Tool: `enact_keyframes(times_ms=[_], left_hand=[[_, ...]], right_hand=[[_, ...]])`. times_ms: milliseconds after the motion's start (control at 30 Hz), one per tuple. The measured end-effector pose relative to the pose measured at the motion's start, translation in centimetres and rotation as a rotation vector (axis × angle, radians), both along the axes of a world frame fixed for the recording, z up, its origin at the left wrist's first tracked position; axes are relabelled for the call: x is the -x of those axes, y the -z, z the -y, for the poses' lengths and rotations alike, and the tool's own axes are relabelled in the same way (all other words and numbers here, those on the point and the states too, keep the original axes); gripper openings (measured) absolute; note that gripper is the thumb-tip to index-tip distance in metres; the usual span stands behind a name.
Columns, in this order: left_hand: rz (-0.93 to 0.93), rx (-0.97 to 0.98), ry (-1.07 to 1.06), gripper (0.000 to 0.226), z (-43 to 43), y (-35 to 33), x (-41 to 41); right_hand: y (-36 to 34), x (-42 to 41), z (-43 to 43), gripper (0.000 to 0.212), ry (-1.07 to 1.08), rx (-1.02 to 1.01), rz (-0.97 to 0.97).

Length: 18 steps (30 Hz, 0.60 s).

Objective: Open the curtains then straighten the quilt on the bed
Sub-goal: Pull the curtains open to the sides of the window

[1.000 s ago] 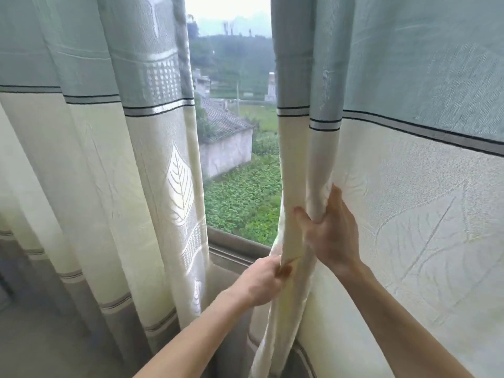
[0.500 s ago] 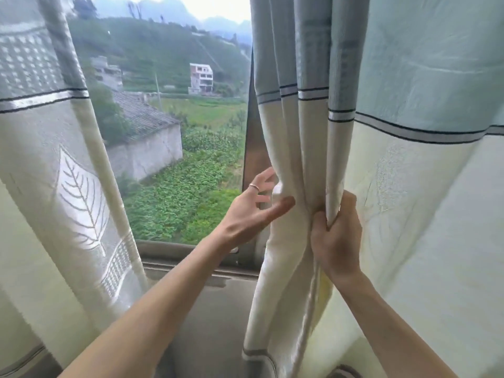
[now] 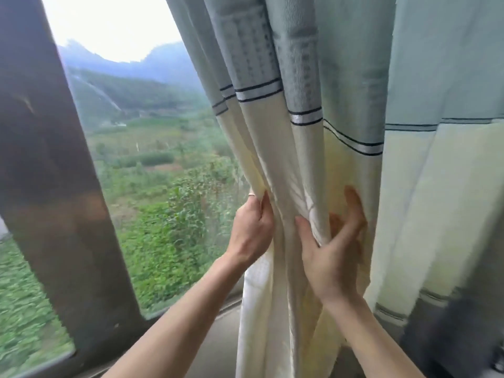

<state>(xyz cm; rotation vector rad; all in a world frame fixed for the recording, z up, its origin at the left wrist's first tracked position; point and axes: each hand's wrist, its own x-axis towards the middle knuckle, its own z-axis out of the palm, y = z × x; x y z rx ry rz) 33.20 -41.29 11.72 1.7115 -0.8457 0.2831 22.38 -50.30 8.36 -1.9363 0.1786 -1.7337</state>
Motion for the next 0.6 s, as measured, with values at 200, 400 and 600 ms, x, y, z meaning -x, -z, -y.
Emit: enact_keyframes(times_ms=[200,400,600], left_hand=[[0.064,0.16,0.144,0.065,9.9,-1.9,2.9],[-0.07,0.145,0.188,0.082,21.8,-4.7,2.8],[-0.205,0.081,0.408,0.052,33.2,-5.1,2.3]], right_hand=[[-3.3,3.1,9.3,0.082,0.129,0.022,0.024],[-4.6,4.6,19.8,0.086,0.078,-0.22,-0.005],[-3.7,5.0,30.8,0.107,0.176,-0.391,-0.043]])
